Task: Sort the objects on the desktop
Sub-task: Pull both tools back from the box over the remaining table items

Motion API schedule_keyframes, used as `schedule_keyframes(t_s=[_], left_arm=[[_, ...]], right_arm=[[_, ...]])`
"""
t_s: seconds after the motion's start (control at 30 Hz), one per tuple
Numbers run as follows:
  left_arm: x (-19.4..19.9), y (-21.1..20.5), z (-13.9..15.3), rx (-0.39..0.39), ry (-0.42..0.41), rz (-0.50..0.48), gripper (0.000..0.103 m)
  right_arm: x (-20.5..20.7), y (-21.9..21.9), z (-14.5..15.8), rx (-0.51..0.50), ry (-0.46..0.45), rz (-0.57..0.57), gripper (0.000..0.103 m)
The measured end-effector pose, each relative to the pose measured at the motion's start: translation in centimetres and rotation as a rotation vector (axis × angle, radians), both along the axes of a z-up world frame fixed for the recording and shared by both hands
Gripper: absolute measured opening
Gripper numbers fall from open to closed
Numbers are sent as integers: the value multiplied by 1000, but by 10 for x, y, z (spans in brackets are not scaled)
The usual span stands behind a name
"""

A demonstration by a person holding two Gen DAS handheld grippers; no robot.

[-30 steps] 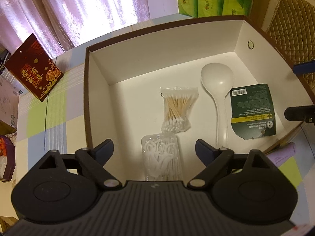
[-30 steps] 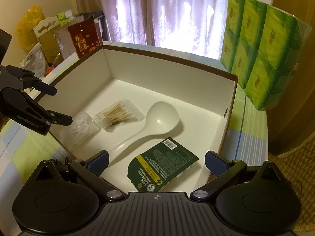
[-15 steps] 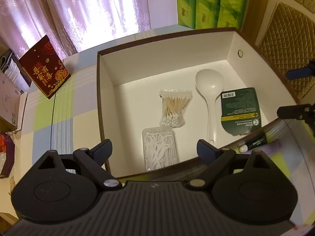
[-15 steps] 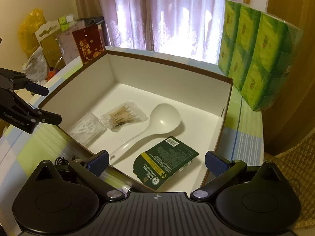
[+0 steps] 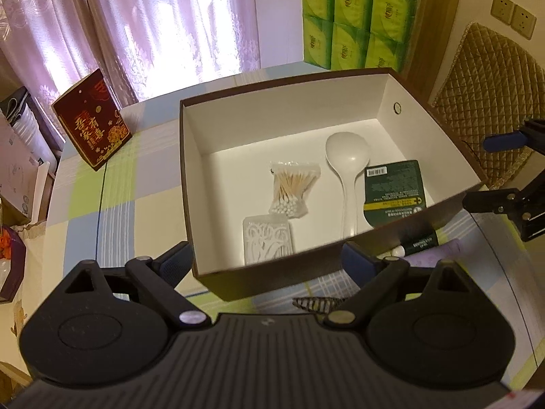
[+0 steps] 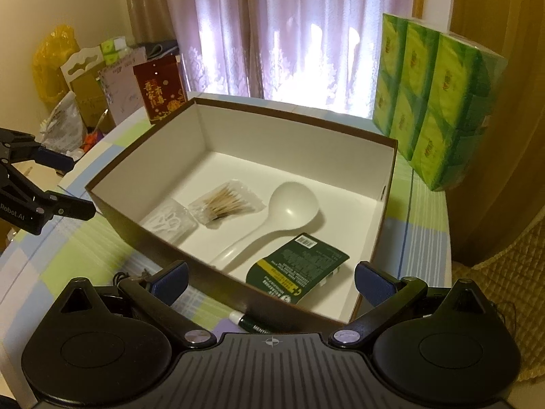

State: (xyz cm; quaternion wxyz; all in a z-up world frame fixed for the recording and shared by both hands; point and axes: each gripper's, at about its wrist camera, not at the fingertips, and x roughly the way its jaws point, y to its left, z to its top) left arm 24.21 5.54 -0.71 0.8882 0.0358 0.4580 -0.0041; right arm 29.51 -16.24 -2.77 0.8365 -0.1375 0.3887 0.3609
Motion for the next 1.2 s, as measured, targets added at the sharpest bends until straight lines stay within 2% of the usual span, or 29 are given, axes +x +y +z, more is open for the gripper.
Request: schedule_keyframes(t_s=[0.57,0.9,1.2], left_arm=[[-44,-12,7,-14,-7,-6,93],[-70,-15,-6,-33,26,-2,93],[-94,-11,-22,-39,56,52,93]], right_arm=[[-51,-5,15,24,-40,7,101],[-83,-4,4,18,-16,10,101],[-106,-13,-10,50,50,-18,101]])
